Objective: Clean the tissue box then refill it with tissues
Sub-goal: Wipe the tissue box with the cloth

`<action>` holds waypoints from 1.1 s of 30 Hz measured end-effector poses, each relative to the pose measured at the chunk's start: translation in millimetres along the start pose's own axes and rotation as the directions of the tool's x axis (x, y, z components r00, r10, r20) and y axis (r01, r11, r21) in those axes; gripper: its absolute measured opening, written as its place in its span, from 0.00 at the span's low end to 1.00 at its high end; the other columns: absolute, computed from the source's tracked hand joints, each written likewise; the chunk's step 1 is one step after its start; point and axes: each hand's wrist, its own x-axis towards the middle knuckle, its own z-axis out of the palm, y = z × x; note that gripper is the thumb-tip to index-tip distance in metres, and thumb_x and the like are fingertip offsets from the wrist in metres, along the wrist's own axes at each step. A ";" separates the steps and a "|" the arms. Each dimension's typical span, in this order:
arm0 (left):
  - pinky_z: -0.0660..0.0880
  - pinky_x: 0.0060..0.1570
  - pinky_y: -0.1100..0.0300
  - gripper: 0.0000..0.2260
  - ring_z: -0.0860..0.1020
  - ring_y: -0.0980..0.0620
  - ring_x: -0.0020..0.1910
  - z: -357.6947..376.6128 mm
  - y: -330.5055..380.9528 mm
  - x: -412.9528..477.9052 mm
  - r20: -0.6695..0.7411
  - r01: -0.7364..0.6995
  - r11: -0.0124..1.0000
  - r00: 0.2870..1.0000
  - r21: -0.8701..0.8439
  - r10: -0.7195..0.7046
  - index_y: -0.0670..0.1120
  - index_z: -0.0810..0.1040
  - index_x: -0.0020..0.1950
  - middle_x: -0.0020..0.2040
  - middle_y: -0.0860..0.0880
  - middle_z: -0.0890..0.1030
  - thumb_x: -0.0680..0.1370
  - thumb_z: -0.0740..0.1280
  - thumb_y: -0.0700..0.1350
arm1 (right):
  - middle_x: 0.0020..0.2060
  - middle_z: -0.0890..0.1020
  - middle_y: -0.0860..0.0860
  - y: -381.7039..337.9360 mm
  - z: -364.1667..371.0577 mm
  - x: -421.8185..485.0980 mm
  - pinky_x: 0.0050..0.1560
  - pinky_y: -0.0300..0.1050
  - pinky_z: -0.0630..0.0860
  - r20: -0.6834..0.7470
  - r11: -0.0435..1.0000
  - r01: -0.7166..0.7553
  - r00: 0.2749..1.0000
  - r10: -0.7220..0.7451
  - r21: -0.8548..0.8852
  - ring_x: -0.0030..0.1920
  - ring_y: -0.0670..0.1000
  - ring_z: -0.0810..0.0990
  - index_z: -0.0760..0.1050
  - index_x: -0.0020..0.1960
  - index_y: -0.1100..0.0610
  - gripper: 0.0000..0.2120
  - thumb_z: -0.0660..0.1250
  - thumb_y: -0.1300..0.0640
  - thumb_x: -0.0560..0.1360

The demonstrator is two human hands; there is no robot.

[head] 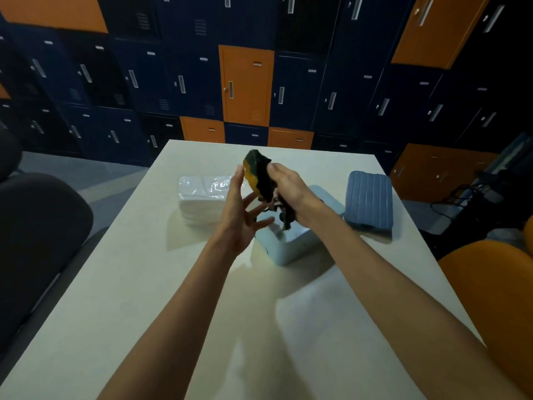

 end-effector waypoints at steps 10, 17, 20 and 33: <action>0.65 0.20 0.67 0.21 0.68 0.50 0.18 -58.0 5.0 12.7 0.008 0.239 0.947 0.970 -0.215 -0.243 0.48 0.60 0.34 0.28 0.47 0.70 0.77 0.60 0.62 | 0.70 0.71 0.51 47.3 -41.4 52.9 0.72 0.61 0.56 0.120 0.430 0.246 0.947 -0.299 -0.869 0.72 0.54 0.66 0.72 0.67 0.50 0.18 0.58 0.46 0.81; 0.76 0.30 0.60 0.12 0.77 0.49 0.28 -78.3 -23.1 5.1 -0.202 0.210 0.978 0.957 -0.008 -0.207 0.40 0.80 0.40 0.29 0.46 0.79 0.77 0.67 0.48 | 0.76 0.61 0.49 92.5 -72.3 61.5 0.72 0.67 0.44 0.244 0.264 0.279 0.957 -0.159 -0.923 0.77 0.54 0.51 0.61 0.73 0.40 0.28 0.42 0.34 0.77; 0.75 0.27 0.63 0.05 0.77 0.47 0.25 -87.7 -39.7 20.5 -0.359 0.153 0.982 0.927 0.110 -0.105 0.35 0.75 0.43 0.26 0.45 0.79 0.76 0.66 0.37 | 0.73 0.65 0.50 95.1 -71.5 62.0 0.72 0.65 0.49 0.173 0.297 0.224 0.966 -0.190 -0.928 0.76 0.52 0.55 0.64 0.72 0.44 0.26 0.45 0.37 0.79; 0.77 0.57 0.48 0.18 0.80 0.42 0.54 -30.7 -87.2 69.8 -0.427 -0.008 0.965 0.896 0.263 0.124 0.45 0.75 0.61 0.53 0.43 0.83 0.77 0.64 0.55 | 0.75 0.63 0.48 98.5 -74.9 71.0 0.73 0.64 0.44 0.258 0.330 0.300 0.952 -0.167 -0.895 0.77 0.50 0.52 0.61 0.72 0.36 0.25 0.44 0.35 0.77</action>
